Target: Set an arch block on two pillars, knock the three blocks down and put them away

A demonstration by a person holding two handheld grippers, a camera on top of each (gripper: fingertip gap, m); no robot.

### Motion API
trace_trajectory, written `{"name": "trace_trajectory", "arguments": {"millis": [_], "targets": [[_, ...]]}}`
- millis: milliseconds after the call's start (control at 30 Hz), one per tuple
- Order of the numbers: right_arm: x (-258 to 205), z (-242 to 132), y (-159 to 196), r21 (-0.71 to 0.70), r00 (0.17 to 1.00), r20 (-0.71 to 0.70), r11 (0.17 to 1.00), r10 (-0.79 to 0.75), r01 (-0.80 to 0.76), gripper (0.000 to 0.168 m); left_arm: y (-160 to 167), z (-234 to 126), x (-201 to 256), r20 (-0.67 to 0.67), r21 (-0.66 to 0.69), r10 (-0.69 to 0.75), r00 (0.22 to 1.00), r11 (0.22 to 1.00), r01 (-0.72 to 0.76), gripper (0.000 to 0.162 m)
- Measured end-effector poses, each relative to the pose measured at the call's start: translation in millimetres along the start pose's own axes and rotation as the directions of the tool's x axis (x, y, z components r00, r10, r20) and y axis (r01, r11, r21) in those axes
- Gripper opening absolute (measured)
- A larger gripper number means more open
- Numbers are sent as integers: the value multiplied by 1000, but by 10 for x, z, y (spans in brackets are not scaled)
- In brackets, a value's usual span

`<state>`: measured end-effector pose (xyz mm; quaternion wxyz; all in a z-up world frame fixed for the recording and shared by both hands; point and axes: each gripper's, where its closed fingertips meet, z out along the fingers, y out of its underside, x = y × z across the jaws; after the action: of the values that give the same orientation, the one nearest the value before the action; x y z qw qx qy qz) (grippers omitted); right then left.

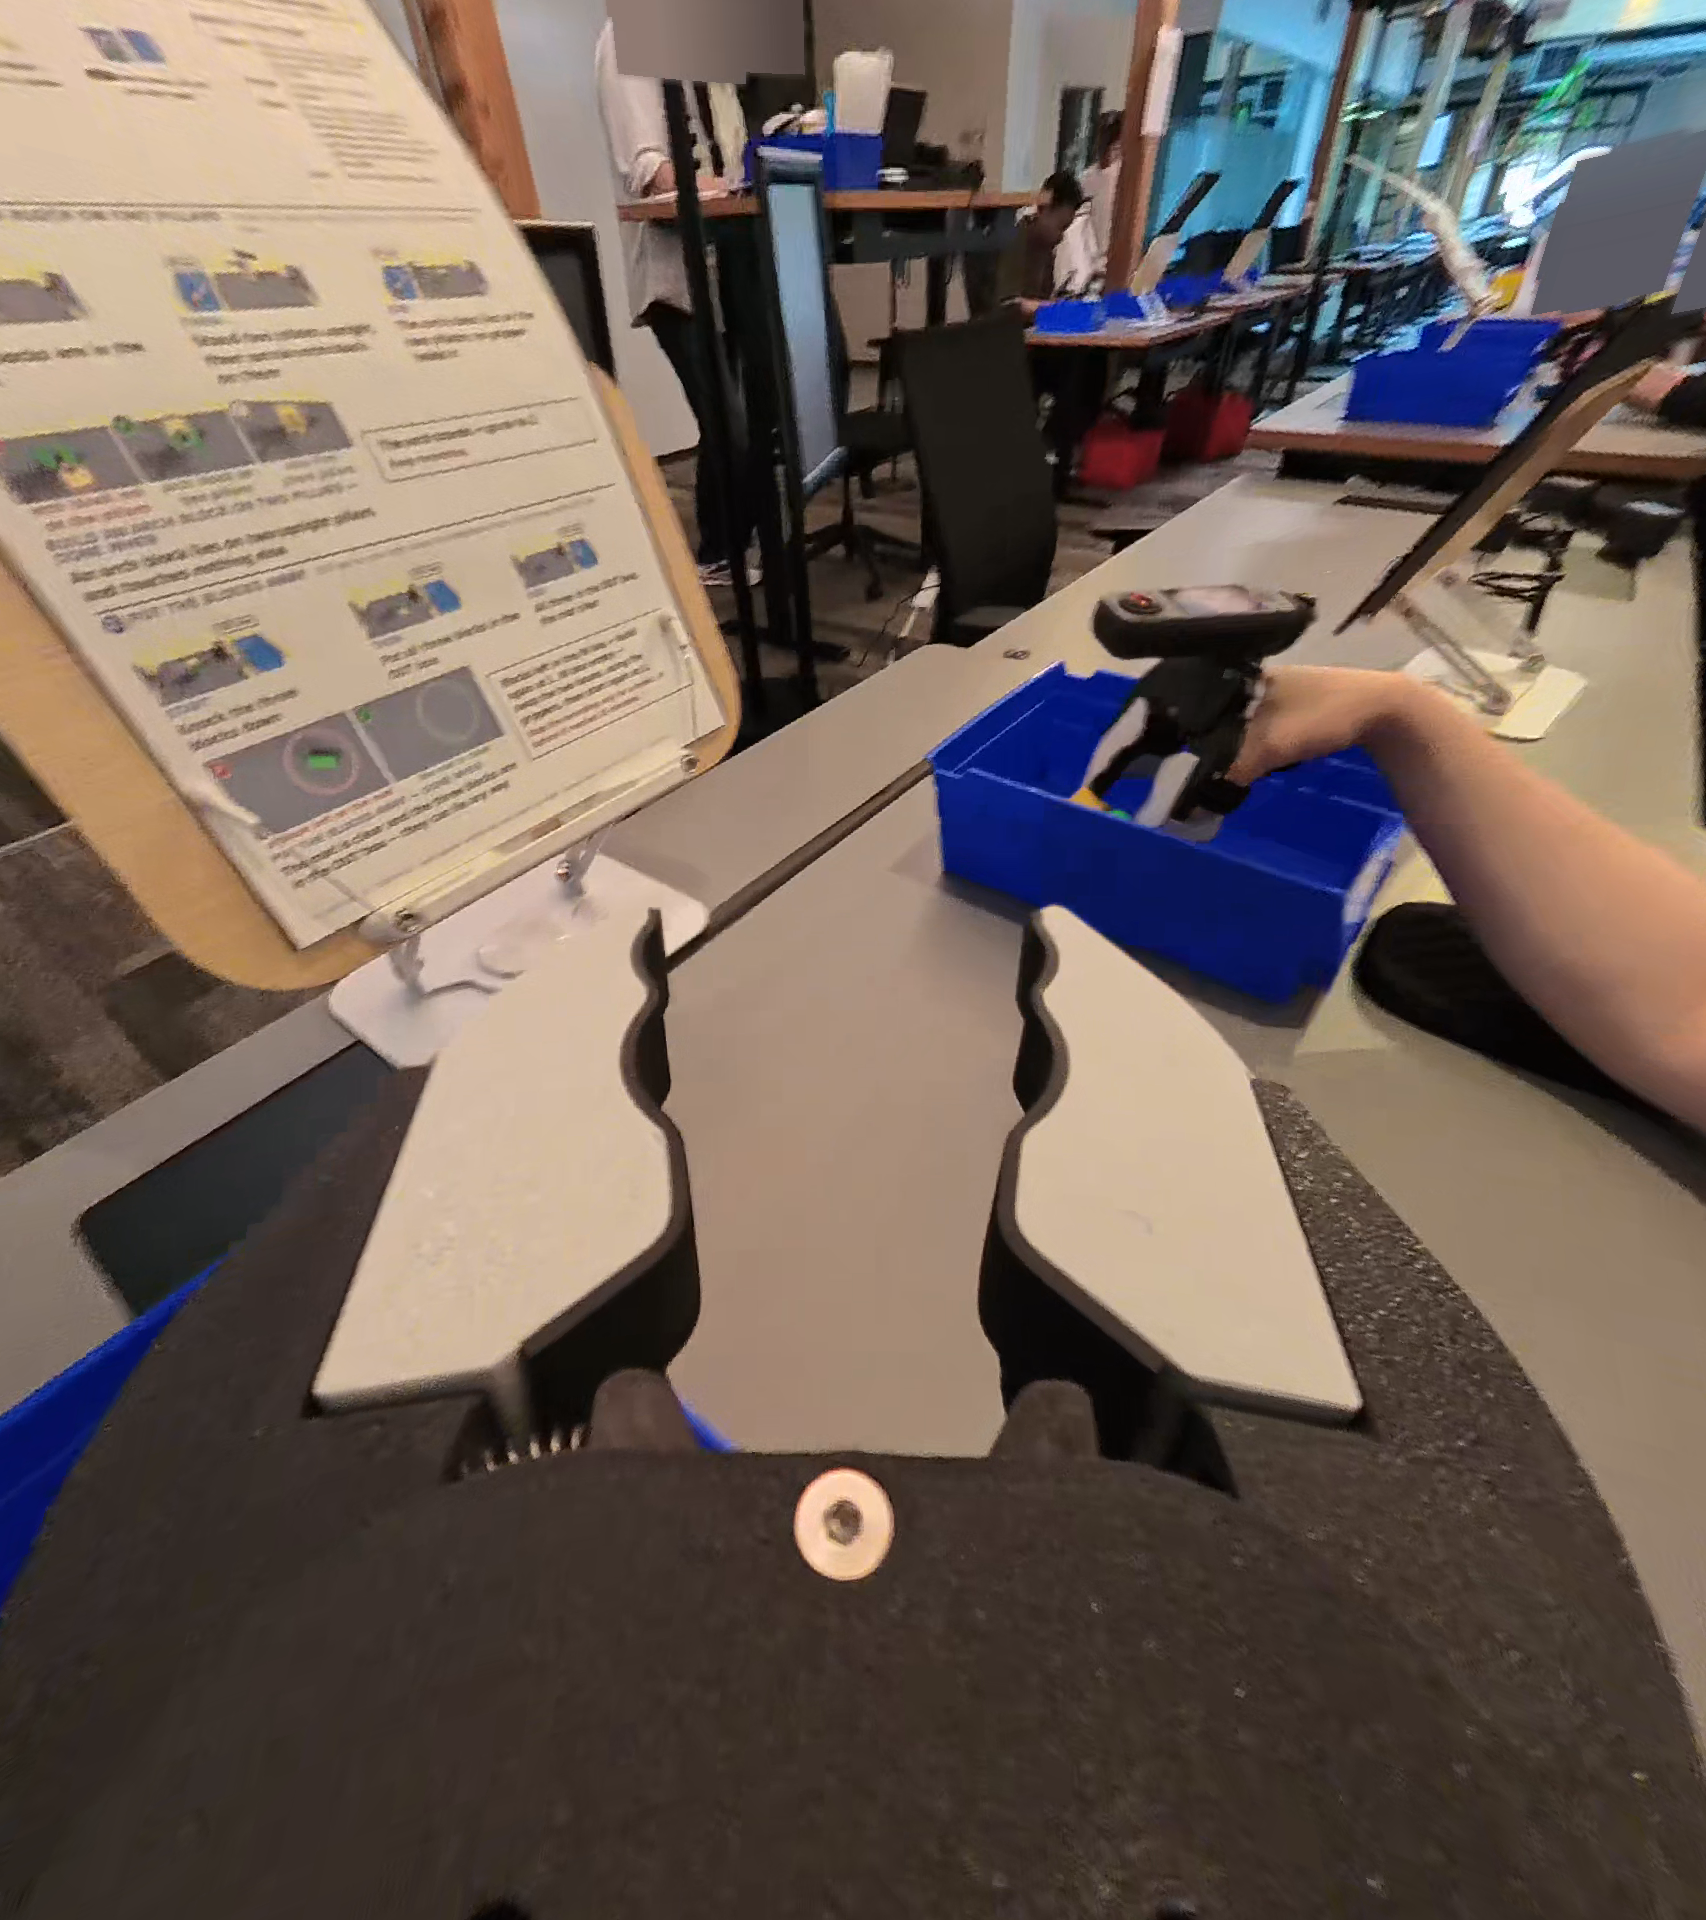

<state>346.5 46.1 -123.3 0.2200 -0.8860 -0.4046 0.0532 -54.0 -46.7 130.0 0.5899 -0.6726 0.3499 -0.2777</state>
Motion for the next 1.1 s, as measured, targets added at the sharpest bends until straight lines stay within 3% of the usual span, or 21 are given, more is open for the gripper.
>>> {"name": "trace_trajectory", "arguments": {"millis": [100,200,300,400,500,567,633,700,767,800,867,933,967,1100], "targets": [[153,72,109,-78,995,-101,997,-27,19,71,24,-191,-413,187,-8,10,982,1000,-8,61],[271,-208,45,14,986,-166,1000,9,-7,71,173,-571,-944,409,-46,-17,913,998,39,64],[595,-777,7,189,927,-339,977,162,-102,71,646,-933,-1376,547,-176,-89,833,960,218,71],[889,-1152,438,220,808,-444,922,386,-320,71,1131,-1181,-1682,627,-291,-114,771,883,367,63],[831,-1028,970,95,783,-358,855,508,-510,72,1411,-1343,-1916,712,-302,-111,694,843,445,62],[724,-834,1191,-4,797,-268,827,541,-563,71,1676,-1400,-1921,738,-334,-164,655,754,565,64],[636,-677,1339,-100,799,-217,801,561,-590,59,1914,-1498,-1953,777,-375,-152,611,667,644,69],[518,-565,1362,-173,803,-150,784,577,-596,28,2141,-1528,-1916,782,-416,-162,601,583,698,64],[519,-569,1375,-195,789,-171,764,590,-614,10,2368,-1547,-1882,789,-447,-178,588,491,748,60],[482,-562,1360,-205,784,-153,757,602,-621,10,2477,-1553,-1862,792,-461,-186,581,443,769,50],[428,-551,1320,-218,795,-131,765,592,-606,9,2659,-1518,-1835,797,-463,-229,559,363,809,48],[377,-533,1269,-238,811,-122,776,572,-584,10,2763,-1358,-1712,755,-470,-356,551,291,833,29],[348,-519,1230,-250,823,-116,786,556,-566,10,2784,-1292,-1659,742,-473,-402,536,252,844,27],[212,-409,959,-281,869,-91,824,487,-492,11,2766,-1131,-1582,725,-518,-378,576,251,817,33]]}}
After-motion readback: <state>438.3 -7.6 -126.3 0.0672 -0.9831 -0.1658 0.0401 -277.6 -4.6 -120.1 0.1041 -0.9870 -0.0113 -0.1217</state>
